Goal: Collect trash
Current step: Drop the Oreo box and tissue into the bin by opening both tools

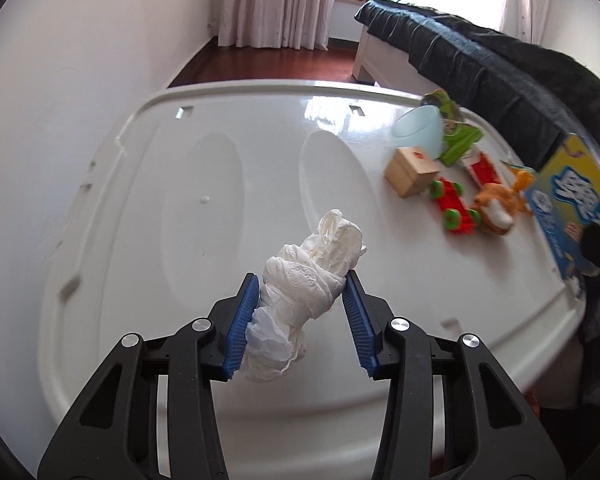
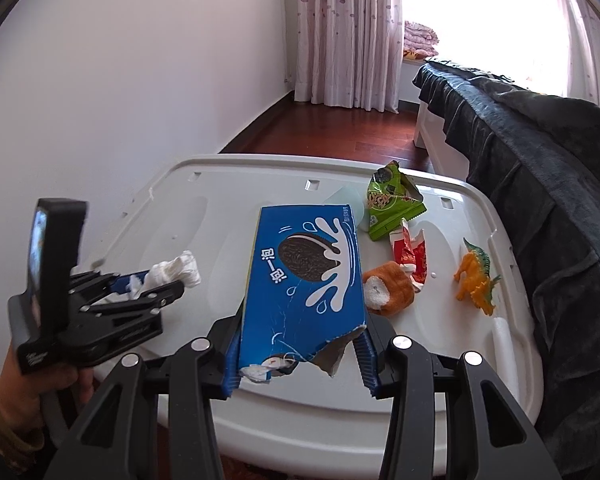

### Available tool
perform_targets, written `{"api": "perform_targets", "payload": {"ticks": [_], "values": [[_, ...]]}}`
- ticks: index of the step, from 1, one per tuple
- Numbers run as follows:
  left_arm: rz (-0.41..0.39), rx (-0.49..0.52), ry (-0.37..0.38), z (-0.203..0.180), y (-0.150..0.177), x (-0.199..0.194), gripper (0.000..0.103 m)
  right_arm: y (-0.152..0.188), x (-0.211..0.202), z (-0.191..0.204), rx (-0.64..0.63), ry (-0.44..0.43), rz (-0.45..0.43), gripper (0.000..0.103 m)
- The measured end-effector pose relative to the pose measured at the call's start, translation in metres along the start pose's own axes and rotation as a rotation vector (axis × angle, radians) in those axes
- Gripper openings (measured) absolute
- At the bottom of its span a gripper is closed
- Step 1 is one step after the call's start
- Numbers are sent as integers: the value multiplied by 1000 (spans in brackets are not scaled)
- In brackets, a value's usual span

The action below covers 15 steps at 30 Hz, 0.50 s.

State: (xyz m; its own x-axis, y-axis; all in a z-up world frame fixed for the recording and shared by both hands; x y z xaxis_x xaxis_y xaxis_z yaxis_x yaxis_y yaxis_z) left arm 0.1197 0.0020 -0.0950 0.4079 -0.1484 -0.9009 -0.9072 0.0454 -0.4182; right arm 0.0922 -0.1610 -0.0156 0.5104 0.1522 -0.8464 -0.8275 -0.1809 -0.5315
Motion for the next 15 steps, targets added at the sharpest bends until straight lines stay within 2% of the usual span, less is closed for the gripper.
{"api": "perform_targets", "payload": {"ticks": [6,10,15], "values": [[-26,12,42,-19,46,-42,43,45,-28,9,14,-26,24,45],[3,40,78,-31,86,-56,43,99,-29,19,31,-57,116,45],[62,52,119,-41,134,-60,43,161,-14,27,34,-44,228,45]]}}
Point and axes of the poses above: each gripper's, at about its wrist camera, not at the fingertips, and x roughly the way its jaws point, z to its left, y to its underside, the point moved 5 cm from there along x, roughly the way its jaws point, and after that the axes turned 11 degrees about z, right-handed, at the moved point
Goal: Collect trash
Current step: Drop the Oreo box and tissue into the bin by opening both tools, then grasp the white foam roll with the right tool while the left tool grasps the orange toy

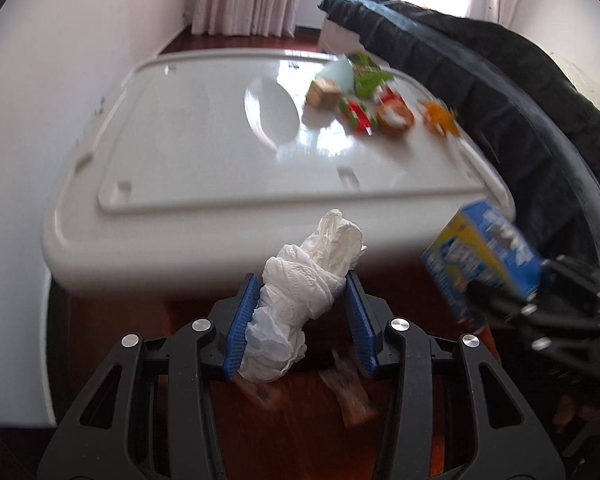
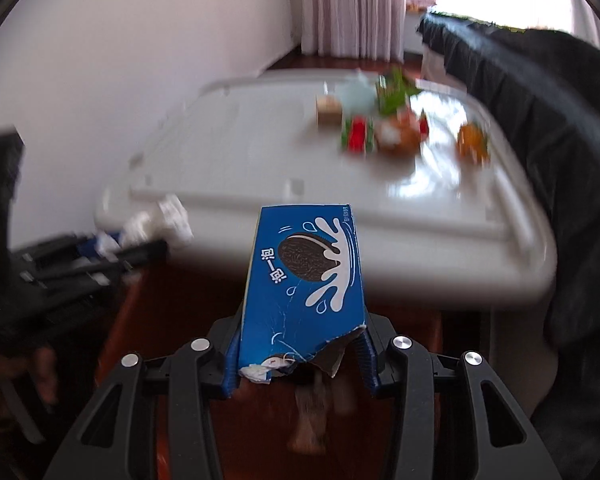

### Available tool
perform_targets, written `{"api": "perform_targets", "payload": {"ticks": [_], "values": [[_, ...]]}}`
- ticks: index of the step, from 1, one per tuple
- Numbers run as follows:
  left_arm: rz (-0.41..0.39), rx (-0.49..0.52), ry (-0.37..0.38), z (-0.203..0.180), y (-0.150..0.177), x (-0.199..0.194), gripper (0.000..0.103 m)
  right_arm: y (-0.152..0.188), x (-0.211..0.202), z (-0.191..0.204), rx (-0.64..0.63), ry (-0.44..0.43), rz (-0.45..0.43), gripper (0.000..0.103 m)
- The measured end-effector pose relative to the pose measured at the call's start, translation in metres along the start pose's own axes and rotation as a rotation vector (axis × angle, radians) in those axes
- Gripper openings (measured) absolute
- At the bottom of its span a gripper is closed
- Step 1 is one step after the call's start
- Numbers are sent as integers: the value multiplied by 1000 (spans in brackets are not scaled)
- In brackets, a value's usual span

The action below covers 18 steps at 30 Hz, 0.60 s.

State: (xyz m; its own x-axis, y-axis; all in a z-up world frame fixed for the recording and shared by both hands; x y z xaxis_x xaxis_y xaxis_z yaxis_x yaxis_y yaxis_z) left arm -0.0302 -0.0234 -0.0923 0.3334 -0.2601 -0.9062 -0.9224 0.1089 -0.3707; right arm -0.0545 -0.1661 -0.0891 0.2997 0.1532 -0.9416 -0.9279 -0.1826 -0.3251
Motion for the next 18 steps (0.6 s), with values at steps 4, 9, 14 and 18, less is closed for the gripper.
{"api": "perform_targets", "payload": {"ticks": [4,9,14,18], "values": [[31,10,-11,-6,23,7,43,27,18,-6,34,17,62,45],[57,-41,-24,-1,42,11,47,37,31,-8,51,27,112,47],[79,-85,-52,0,50,13,76,39,29,-12,80,35,91,71],[78,-65,-92,-1,50,13,80,35,19,-18,88,65,47,76]]}}
Point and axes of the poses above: each gripper's, at about its wrist camera, not at the fingertips, and x roughly the way its jaws point, z to its left, y to its underside, the point moved 5 cm from there along x, roughly the way its jaws point, and after that the axes turned 11 degrees about z, right-handed, at the moved point
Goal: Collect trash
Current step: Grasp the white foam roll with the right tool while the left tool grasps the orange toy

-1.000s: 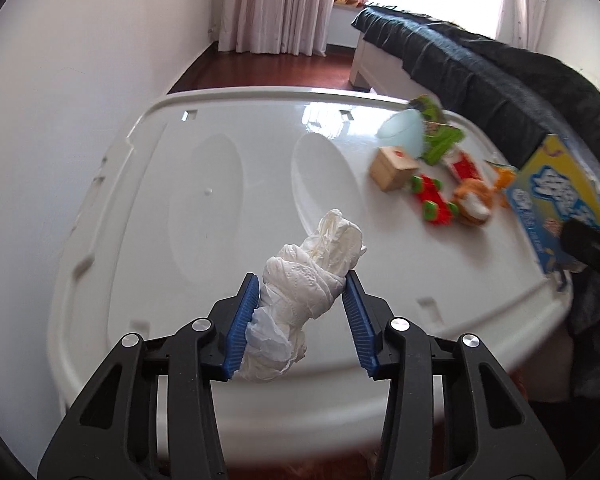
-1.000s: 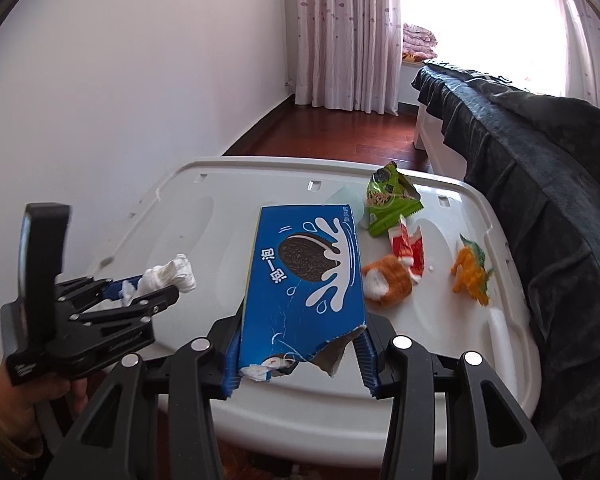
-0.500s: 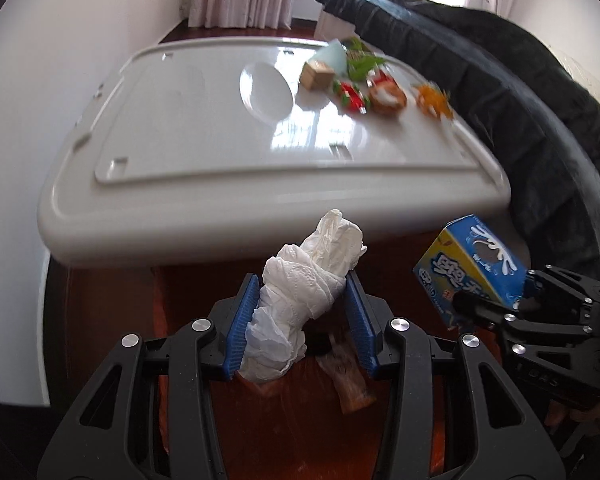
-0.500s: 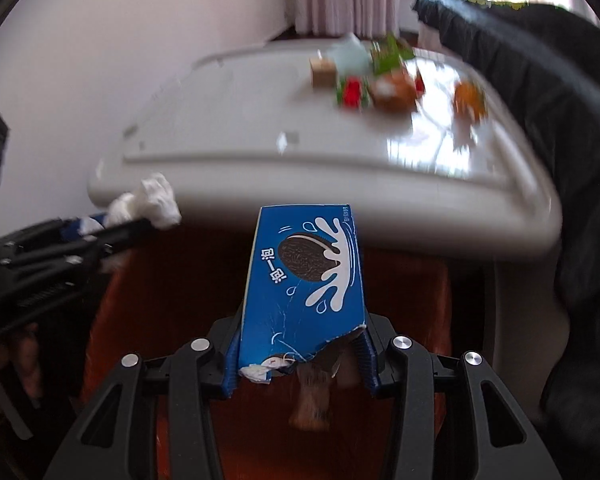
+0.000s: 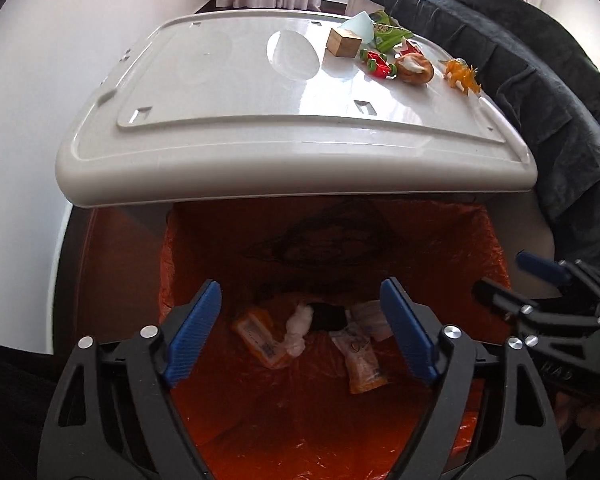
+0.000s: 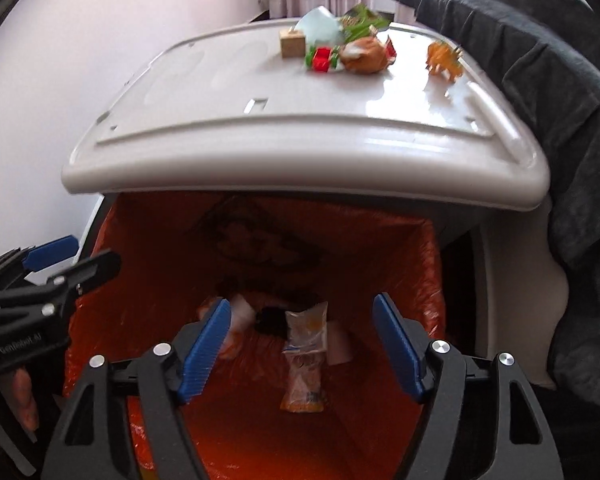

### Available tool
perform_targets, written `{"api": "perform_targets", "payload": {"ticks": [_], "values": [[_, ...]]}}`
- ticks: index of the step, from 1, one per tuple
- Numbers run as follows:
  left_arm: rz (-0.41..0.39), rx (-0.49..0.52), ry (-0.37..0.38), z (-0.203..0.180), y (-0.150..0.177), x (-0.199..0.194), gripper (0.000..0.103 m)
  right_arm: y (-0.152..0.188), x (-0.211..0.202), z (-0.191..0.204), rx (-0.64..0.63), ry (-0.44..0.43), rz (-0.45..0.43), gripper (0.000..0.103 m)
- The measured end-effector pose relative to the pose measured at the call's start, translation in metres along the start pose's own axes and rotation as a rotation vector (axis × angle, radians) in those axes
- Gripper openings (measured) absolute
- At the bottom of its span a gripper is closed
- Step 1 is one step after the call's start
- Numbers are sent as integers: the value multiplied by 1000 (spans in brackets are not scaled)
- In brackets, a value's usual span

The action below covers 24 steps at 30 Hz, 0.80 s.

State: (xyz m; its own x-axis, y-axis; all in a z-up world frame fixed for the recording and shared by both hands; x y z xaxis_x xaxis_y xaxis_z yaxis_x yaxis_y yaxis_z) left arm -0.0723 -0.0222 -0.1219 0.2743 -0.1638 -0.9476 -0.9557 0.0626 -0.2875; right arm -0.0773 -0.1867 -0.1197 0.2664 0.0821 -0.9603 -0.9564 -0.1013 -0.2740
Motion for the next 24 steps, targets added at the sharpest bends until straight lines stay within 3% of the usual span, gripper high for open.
{"api": "perform_targets", "payload": {"ticks": [5,8,15,17,19,24], "values": [[-12,9,10,-3,-1,-3,80,-9,-10,-10,15,17,-37,77],[-32,16,15,-6,-5,-7,80,-31,-23,-27,37,51,-75,77],[-107,61,21,-19,-23,-21,80,-113,-43,-102,98,278,-189,77],[-132,82,15,-25,-31,-26,80,-134,-28,-136,144,315,-161,74],[-152,106,18,-32,-39,-30,80,-147,-7,-162,210,275,-107,68],[-178,135,39,-49,-56,-33,80,-163,21,-188,257,246,-45,64]]}}
Point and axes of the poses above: each gripper's, at about its wrist camera, not at the fingertips, and x roughly the way its jaws point, z to its left, y to its underside, the point moved 5 cm from there along x, roughly the way its jaws point, and after that the axes turned 11 degrees about z, right-handed, at the moved point
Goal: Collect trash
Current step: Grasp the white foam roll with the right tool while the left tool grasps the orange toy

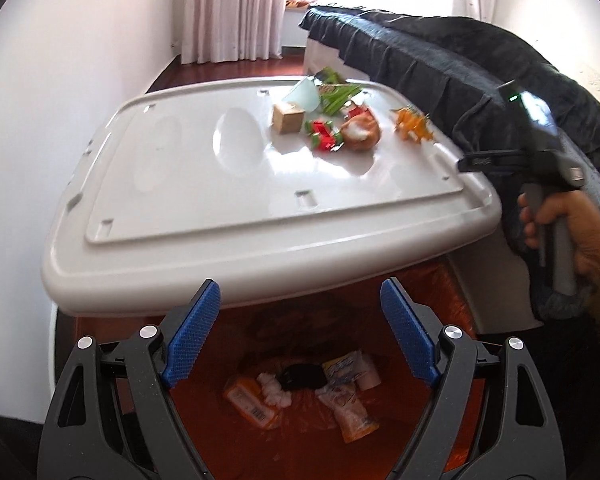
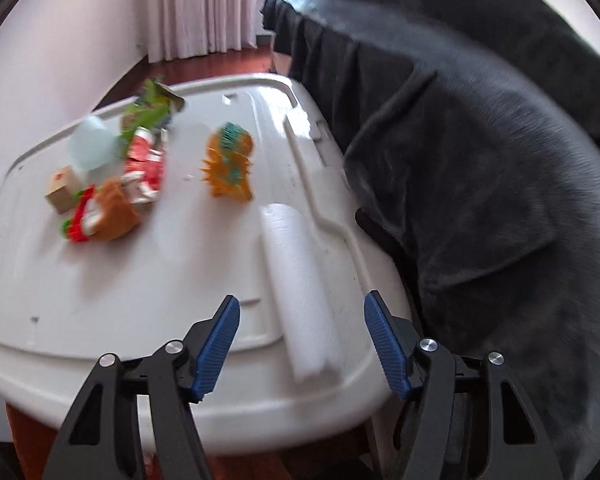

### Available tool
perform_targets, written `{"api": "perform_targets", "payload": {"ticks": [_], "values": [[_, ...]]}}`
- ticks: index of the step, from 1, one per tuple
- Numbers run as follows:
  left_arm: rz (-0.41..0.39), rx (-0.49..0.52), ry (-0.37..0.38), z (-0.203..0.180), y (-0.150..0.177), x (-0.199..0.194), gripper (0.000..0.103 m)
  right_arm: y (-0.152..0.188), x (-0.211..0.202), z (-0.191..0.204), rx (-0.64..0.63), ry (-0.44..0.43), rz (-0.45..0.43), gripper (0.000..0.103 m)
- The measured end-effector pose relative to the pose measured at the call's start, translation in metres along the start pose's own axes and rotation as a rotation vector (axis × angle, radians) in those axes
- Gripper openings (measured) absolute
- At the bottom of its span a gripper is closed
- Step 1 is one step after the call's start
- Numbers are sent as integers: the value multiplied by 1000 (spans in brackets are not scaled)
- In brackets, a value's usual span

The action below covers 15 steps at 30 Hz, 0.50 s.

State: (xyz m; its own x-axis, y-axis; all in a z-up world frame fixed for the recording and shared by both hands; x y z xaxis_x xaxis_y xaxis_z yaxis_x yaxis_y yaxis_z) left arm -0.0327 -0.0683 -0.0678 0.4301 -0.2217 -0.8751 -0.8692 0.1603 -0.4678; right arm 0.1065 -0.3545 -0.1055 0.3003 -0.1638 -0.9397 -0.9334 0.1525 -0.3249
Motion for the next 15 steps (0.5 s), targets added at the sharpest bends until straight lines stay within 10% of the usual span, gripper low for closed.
{"api": "perform_targets", "payload": {"ticks": [9,15], "values": [[17,25,30,-15,-16,19,80,-18,30,0,-15,-31,38,63],[28,22,45,-20,-27,31,80,-21,29,7,-24,-84,75,32]]}}
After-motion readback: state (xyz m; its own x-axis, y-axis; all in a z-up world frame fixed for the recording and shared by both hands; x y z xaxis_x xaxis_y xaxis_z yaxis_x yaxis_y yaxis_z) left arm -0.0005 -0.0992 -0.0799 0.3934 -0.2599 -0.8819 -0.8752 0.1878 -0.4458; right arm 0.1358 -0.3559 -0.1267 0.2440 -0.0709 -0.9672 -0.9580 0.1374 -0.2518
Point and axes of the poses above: each gripper's, at about its wrist camera, not at the fingertips, and x roughly the way its jaws point, z to its left, y to its underside, the point moved 5 cm from there along x, roughly the way its jaws point, and after that the axes turned 11 degrees about z, right-handed, at the moved point
